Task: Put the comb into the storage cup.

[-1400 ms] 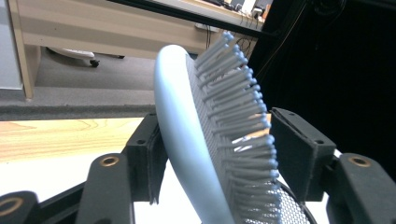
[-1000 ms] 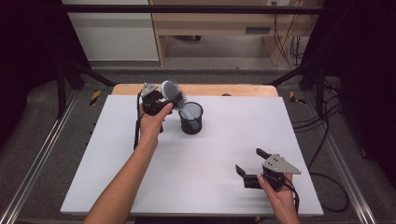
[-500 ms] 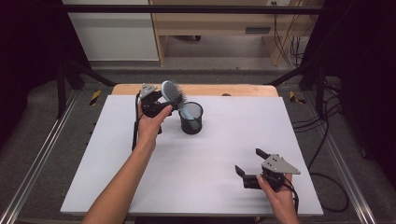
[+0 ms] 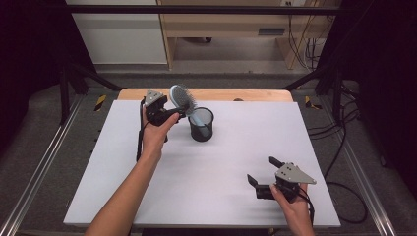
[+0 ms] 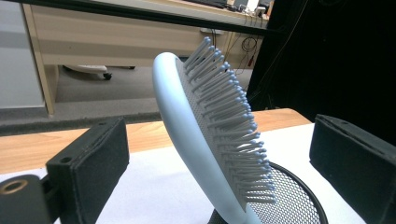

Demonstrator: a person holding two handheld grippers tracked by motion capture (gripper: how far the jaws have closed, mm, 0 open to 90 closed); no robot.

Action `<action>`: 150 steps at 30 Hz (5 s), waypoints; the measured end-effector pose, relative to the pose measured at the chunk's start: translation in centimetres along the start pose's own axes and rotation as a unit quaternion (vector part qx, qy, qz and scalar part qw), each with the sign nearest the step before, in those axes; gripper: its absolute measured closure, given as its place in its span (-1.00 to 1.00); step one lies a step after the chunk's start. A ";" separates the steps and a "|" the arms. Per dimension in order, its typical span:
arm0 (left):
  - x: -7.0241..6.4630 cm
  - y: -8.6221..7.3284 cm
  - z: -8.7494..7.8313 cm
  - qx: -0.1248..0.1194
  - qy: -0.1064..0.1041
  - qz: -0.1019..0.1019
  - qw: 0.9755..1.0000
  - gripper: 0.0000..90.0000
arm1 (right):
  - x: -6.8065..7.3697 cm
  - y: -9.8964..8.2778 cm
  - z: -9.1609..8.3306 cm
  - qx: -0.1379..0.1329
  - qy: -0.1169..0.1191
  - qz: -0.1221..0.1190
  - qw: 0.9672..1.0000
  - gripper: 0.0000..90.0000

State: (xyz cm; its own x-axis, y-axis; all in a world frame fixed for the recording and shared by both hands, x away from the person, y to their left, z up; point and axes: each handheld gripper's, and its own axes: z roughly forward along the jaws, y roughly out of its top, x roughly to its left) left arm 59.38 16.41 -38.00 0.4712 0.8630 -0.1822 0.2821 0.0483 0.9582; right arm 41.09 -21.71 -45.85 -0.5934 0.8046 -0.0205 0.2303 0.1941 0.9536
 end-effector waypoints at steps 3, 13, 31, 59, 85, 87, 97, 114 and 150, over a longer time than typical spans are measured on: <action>-0.2 -0.1 -0.1 0.002 0.000 0.011 1.000 -0.90 | 0.0 0.0 0.0 -0.001 0.000 -0.001 1.000 -0.94; -0.5 -0.2 -0.6 -0.002 0.004 0.028 1.000 -0.95 | 0.0 0.0 -0.1 -0.001 0.000 0.000 1.000 -0.94; -0.8 -0.7 -1.6 -0.004 0.004 0.049 0.999 -0.95 | 0.0 0.1 0.0 -0.001 0.002 -0.001 1.000 -0.94; -1.4 -1.9 -3.2 0.003 -0.005 0.075 0.997 -0.95 | 0.0 0.0 -0.1 0.000 0.003 -0.001 1.000 -0.94; -0.2 -2.1 -8.0 -0.013 -0.016 0.100 0.995 -0.96 | 0.0 0.0 0.0 -0.001 -0.001 -0.005 1.000 -0.94; 0.1 -2.2 -8.6 -0.016 -0.014 0.100 0.995 -0.96 | -0.1 0.0 0.0 -0.001 -0.002 -0.005 1.000 -0.94; 1.8 -2.4 -11.4 -0.017 0.009 0.088 0.996 -0.96 | -0.5 0.1 -0.3 -0.011 -0.011 0.002 1.000 -0.94; 5.7 -4.9 -16.0 -0.022 0.033 0.083 0.996 -0.96 | -0.4 0.2 -0.3 -0.019 -0.010 -0.006 1.000 -0.94; 8.0 -8.8 -22.7 -0.049 0.026 0.098 0.994 -0.97 | -1.1 0.2 -1.7 -0.031 -0.009 -0.009 0.999 -0.94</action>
State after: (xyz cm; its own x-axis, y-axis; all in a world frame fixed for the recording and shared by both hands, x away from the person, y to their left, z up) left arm 41.69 34.32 -42.83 0.4638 0.8857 0.0192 0.1059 -0.0769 0.9914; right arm 40.51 -23.52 -45.18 -0.5824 0.8118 -0.0424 0.1710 0.1733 0.9699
